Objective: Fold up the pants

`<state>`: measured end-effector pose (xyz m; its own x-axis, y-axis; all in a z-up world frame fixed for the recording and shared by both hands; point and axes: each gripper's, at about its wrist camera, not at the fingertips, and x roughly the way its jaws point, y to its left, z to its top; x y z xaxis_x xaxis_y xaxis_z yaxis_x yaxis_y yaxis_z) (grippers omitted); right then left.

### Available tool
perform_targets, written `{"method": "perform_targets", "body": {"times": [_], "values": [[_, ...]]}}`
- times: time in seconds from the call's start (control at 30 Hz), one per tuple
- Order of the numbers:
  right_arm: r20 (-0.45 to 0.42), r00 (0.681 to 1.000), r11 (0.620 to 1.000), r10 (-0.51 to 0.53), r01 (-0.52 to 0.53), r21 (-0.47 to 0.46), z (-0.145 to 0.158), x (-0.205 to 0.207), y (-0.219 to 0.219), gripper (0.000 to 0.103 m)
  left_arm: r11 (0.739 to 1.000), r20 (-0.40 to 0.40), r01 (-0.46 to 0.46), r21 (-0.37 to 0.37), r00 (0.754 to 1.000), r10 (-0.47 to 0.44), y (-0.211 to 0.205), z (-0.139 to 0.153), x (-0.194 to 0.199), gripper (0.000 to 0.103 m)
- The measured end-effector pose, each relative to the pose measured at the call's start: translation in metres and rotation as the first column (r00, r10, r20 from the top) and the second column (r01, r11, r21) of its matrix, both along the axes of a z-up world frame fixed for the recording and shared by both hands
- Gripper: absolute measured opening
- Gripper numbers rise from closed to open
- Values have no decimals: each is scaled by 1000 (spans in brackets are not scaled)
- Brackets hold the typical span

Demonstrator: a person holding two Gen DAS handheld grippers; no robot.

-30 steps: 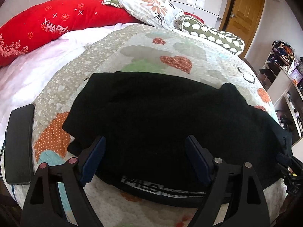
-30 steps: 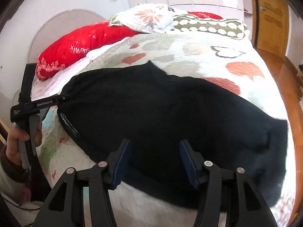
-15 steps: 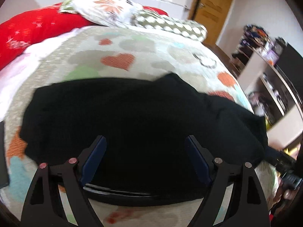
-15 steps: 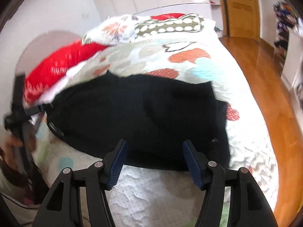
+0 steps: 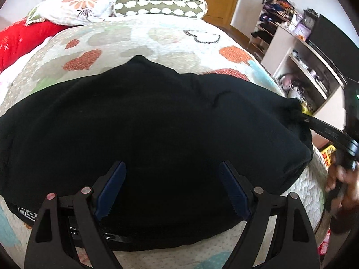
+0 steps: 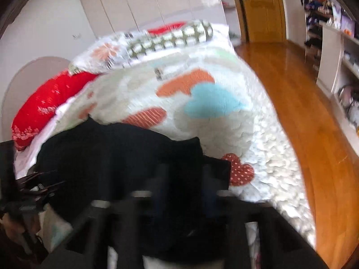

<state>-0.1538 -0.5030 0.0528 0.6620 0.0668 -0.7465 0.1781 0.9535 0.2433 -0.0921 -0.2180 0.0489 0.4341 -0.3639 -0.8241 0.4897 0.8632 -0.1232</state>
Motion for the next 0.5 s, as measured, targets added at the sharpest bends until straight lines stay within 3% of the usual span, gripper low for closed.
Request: {"method": "perform_targets", "body": {"times": [0.1, 0.2, 0.3, 0.37, 0.47, 0.5], "values": [[24, 1000, 998, 12, -14, 64, 6, -8, -5, 7, 1000, -26, 25, -10, 999, -25, 2, 5, -4, 85], [62, 998, 998, -1, -3, 64, 24, -26, -12, 7, 998, -37, 46, -34, 998, -47, 5, 10, -4, 85], [14, 998, 998, -58, 58, 0, 16, -17, -24, 4, 999, -39, 47, -26, 998, -48, -3, 7, 0, 85], [-20, 998, 998, -61, 62, 25, 1, -6, -29, 5, 999, -47, 46, -21, 998, -47, -7, 5, 0, 85], [17, 997, 995, -81, 80, 53, 4, -16, -31, 15, 997, -33, 71, -18, 997, -71, -9, 8, -7, 85], [30, 996, 995, -83, 82, 58, 8, -21, -32, 28, 997, -30, 75, -14, 997, -75, -9, 9, -7, 85]]}}
